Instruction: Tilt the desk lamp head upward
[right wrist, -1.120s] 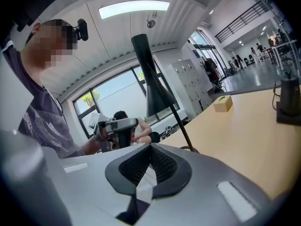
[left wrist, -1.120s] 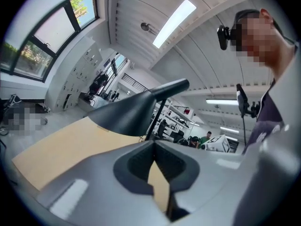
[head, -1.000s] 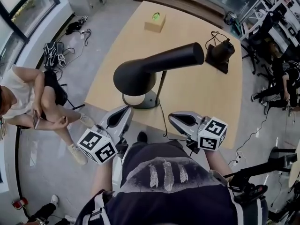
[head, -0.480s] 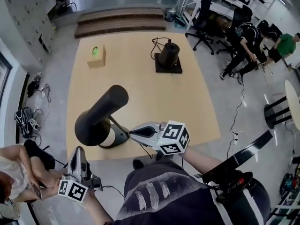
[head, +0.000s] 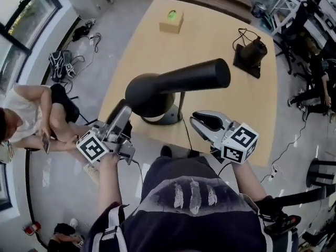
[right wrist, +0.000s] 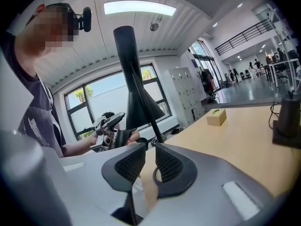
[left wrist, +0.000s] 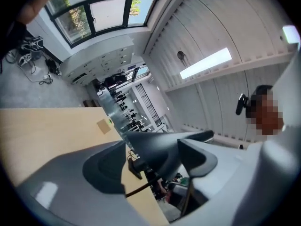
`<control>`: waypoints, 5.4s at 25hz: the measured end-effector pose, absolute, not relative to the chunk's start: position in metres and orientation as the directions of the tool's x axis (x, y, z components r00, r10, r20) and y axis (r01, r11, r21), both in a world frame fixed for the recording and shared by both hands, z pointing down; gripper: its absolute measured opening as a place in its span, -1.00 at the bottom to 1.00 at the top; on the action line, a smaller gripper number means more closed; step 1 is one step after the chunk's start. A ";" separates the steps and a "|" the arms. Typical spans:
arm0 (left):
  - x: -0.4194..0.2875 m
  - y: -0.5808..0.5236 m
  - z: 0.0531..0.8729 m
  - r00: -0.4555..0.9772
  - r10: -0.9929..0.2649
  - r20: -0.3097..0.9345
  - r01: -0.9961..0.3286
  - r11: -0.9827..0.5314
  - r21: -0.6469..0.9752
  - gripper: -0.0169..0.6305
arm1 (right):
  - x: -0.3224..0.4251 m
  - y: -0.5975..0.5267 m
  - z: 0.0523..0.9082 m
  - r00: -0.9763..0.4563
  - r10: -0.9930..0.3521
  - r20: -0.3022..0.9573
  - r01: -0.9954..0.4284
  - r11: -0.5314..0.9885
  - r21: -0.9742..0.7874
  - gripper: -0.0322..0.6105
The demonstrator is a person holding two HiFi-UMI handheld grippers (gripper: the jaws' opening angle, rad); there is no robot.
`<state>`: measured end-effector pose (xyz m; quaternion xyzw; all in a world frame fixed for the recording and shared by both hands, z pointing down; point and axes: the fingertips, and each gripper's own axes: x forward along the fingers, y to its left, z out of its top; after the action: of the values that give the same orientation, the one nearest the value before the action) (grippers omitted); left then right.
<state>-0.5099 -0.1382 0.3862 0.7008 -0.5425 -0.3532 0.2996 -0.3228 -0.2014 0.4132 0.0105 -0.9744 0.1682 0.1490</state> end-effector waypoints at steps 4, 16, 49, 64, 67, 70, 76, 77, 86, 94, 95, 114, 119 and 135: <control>-0.506 -0.142 0.384 0.173 -0.964 -0.201 -0.488 -0.261 0.833 0.11 | -0.335 -0.203 0.416 -0.952 0.040 0.303 -0.061 0.947 -0.315 -0.60; -0.501 -0.147 0.378 0.206 -0.945 -0.254 -0.420 -0.320 0.849 -0.10 | -0.385 -0.212 0.414 -0.948 -0.004 0.319 -0.066 0.980 -0.186 -0.51; -0.533 -0.143 0.351 0.205 -0.949 -0.238 -0.558 -0.313 0.769 -0.20 | -0.397 -0.209 0.423 -0.951 -0.004 0.310 -0.046 0.990 -0.130 -0.71; -0.552 -0.133 0.326 0.232 -0.940 -0.251 -0.624 -0.341 0.703 -0.26 | -0.402 -0.205 0.424 -0.939 -0.014 0.344 -0.047 0.995 -0.090 -0.73; -0.556 -0.131 0.313 0.231 -0.933 -0.277 -0.647 -0.360 0.672 -0.26 | -0.403 -0.205 0.426 -0.938 -0.015 0.347 -0.048 0.995 -0.085 -0.73; -0.558 -0.132 0.303 0.233 -0.927 -0.295 -0.668 -0.373 0.644 -0.26 | -0.400 -0.208 0.426 -0.935 -0.019 0.355 -0.050 0.996 -0.077 -0.73; -0.567 -0.130 0.275 0.239 -0.928 -0.285 -0.734 -0.365 0.572 -0.26 | -0.401 -0.209 0.424 -0.934 -0.032 0.356 -0.068 0.994 -0.090 -0.73; -0.569 -0.129 0.272 0.240 -0.929 -0.283 -0.742 -0.363 0.563 -0.26 | -0.402 -0.208 0.424 -0.935 -0.031 0.354 -0.068 0.993 -0.092 -0.73; -0.571 -0.122 0.251 0.233 -0.929 -0.287 -0.763 -0.358 0.539 -0.26 | -0.402 -0.202 0.425 -0.940 -0.024 0.341 -0.066 0.991 -0.114 -0.73; -0.550 -0.145 0.209 0.312 -0.904 -0.292 -0.805 -0.415 0.424 -0.26 | -0.386 -0.214 0.420 -0.937 -0.047 0.346 -0.101 0.985 -0.139 -0.72; -0.549 -0.147 0.203 0.315 -0.906 -0.281 -0.817 -0.410 0.405 -0.26 | -0.383 -0.215 0.418 -0.935 -0.056 0.350 -0.113 0.983 -0.144 -0.72; -0.518 -0.130 0.110 0.310 -0.930 -0.195 -0.950 -0.312 -0.024 -0.26 | -0.401 -0.209 0.417 -0.931 -0.043 0.364 -0.094 0.988 -0.122 -0.73; -0.509 -0.126 0.106 0.330 -0.920 -0.211 -0.944 -0.324 -0.063 -0.26 | -0.404 -0.206 0.424 -0.928 -0.049 0.370 -0.093 0.990 -0.102 -0.74; -0.463 -0.138 0.078 0.454 -0.869 -0.198 -0.885 -0.414 -0.212 -0.26 | -0.408 -0.210 0.434 -0.916 -0.100 0.388 -0.131 0.990 -0.057 -0.76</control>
<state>-0.4628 -0.1382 0.0779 0.8404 -0.5218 -0.0285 -0.1437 -0.4076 -0.2100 0.4343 0.0590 -0.9780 0.0407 0.1960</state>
